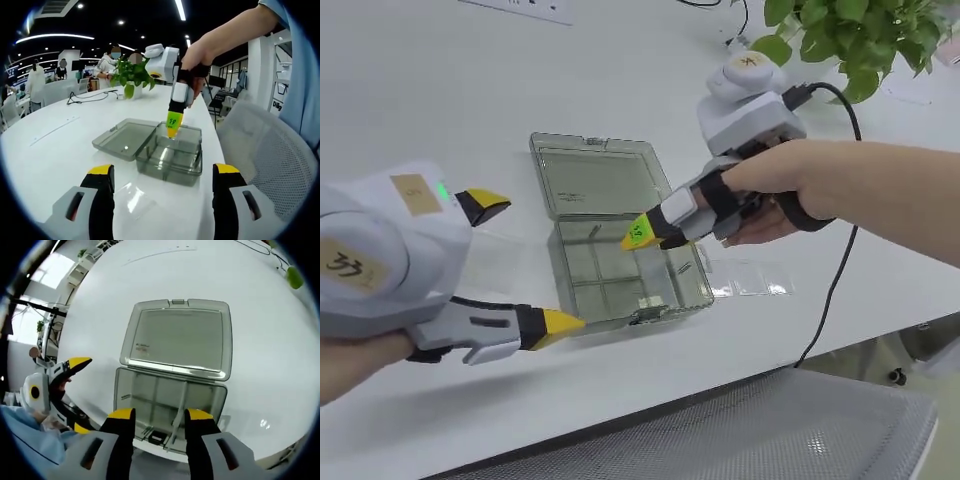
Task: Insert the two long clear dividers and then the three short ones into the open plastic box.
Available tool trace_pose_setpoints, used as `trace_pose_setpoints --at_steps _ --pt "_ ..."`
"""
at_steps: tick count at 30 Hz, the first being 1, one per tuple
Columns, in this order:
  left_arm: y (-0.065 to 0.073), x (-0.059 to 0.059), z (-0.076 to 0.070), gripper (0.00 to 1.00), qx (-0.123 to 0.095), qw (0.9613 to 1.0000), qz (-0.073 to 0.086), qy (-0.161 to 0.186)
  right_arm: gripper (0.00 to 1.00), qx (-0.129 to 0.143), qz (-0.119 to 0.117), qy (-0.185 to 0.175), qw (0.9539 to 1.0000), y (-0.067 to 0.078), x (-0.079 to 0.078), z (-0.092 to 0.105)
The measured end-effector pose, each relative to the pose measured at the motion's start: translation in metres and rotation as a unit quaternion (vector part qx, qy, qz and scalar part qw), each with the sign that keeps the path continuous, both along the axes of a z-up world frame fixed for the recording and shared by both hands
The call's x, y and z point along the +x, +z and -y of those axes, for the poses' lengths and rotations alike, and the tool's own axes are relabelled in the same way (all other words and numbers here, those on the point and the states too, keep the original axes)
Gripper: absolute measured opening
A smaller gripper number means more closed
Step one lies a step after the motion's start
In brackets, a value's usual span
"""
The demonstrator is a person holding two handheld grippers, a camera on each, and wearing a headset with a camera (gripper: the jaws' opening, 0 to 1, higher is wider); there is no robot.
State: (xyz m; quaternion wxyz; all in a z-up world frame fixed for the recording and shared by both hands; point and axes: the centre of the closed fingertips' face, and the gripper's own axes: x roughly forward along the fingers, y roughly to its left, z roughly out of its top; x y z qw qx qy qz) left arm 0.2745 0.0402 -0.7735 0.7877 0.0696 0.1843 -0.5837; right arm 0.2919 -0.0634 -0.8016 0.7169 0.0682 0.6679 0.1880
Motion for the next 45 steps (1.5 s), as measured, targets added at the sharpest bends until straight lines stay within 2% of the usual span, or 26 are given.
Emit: trace_pose_setpoints --at_steps 4,5,6,10,12,13,14,15,16,18,19,21,24,28,29,30,31,33,34,35,38,39,40,42,43,45 --pt "0.000 -0.001 -0.001 0.82 0.000 1.0000 -0.002 0.002 0.50 0.020 0.021 -0.009 0.9995 0.008 -0.003 -0.009" --pt "0.000 -0.001 -0.001 0.82 0.001 1.0000 -0.001 0.003 0.53 0.019 0.023 -0.015 0.9995 0.006 -0.002 -0.008" --pt "0.001 -0.001 -0.001 0.82 0.002 1.0000 -0.001 0.004 0.57 0.031 0.037 0.001 0.9988 0.007 -0.001 -0.011" --pt "0.002 -0.003 -0.003 0.82 0.002 1.0000 -0.002 0.007 0.69 0.024 0.055 0.000 0.9982 0.014 -0.002 -0.009" --pt "0.003 -0.003 -0.004 0.82 0.002 1.0000 -0.004 0.009 0.75 0.027 0.084 0.002 0.9961 0.018 -0.001 -0.010" --pt "0.003 -0.004 -0.004 0.82 0.002 0.9999 -0.005 0.010 0.80 0.024 0.079 -0.002 0.9966 0.019 -0.004 -0.008" --pt "0.003 -0.004 -0.005 0.82 0.002 0.9999 -0.005 0.012 0.84 0.032 0.103 0.003 0.9942 0.021 0.000 -0.010" --pt "0.003 -0.005 -0.005 0.82 0.002 0.9999 -0.006 0.012 0.87 0.026 0.120 0.006 0.9925 0.022 0.002 -0.008" --pt "0.003 -0.006 -0.005 0.82 0.003 0.9999 -0.007 0.013 0.91 0.015 0.110 0.007 0.9937 0.021 -0.003 -0.005" --pt "0.003 -0.007 -0.006 0.82 0.004 0.9999 -0.007 0.013 0.97 0.004 0.130 0.020 0.9913 0.022 -0.004 -0.001" --pt "0.003 -0.008 -0.006 0.82 0.005 0.9999 -0.008 0.013 1.00 0.004 0.125 0.018 0.9920 0.021 -0.008 -0.001" --pt "0.003 -0.009 -0.006 0.82 0.006 0.9998 -0.008 0.015 1.00 0.005 0.146 0.011 0.9892 0.023 -0.005 0.001" --pt "0.003 -0.009 -0.006 0.82 0.007 0.9996 -0.013 0.022 1.00 0.020 0.160 -0.004 0.9869 0.027 -0.003 0.004" --pt "0.004 -0.010 -0.008 0.82 0.009 0.9992 -0.018 0.035 1.00 0.044 0.198 -0.021 0.9790 0.037 -0.001 0.002" --pt "0.004 -0.010 -0.008 0.82 0.011 0.9990 -0.020 0.039 1.00 0.042 0.201 -0.030 0.9782 0.037 0.002 0.008" --pt "0.003 -0.011 -0.009 0.82 0.013 0.9988 -0.022 0.041 1.00 0.053 0.227 -0.031 0.9719 0.043 0.007 0.007" --pt "0.004 -0.011 -0.009 0.82 0.014 0.9986 -0.022 0.045 1.00 0.051 0.220 -0.037 0.9734 0.044 0.004 0.012" --pt "0.003 -0.012 -0.010 0.82 0.018 0.9981 -0.024 0.053 1.00 0.066 0.248 -0.042 0.9656 0.054 0.004 0.009" --pt "0.003 -0.012 -0.011 0.82 0.018 0.9980 -0.025 0.055 1.00 0.065 0.244 -0.044 0.9668 0.054 0.002 0.011" --pt "0.002 -0.012 -0.012 0.81 0.021 0.9976 -0.028 0.061 1.00 0.074 0.253 -0.050 0.9633 0.055 0.005 0.014" --pt "0.001 -0.013 -0.015 0.81 0.026 0.9959 -0.035 0.079 1.00 0.085 0.270 -0.054 0.9576 0.063 0.001 0.018" --pt "0.001 -0.013 -0.016 0.81 0.026 0.9953 -0.038 0.085 1.00 0.087 0.281 -0.057 0.9539 0.066 0.001 0.019" --pt "0.001 -0.013 -0.017 0.81 0.026 0.9946 -0.042 0.091 1.00 0.088 0.281 -0.058 0.9540 0.067 -0.002 0.021" --pt "0.000 -0.013 -0.020 0.81 0.028 0.9929 -0.049 0.105 1.00 0.094 0.299 -0.061 0.9478 0.072 -0.004 0.023" --pt "-0.001 -0.014 -0.021 0.81 0.030 0.9922 -0.051 0.110 1.00 0.096 0.298 -0.060 0.9479 0.073 -0.008 0.024" --pt "-0.004 -0.014 -0.025 0.81 0.035 0.9894 -0.060 0.128 1.00 0.101 0.319 -0.064 0.9402 0.077 -0.010 0.028"
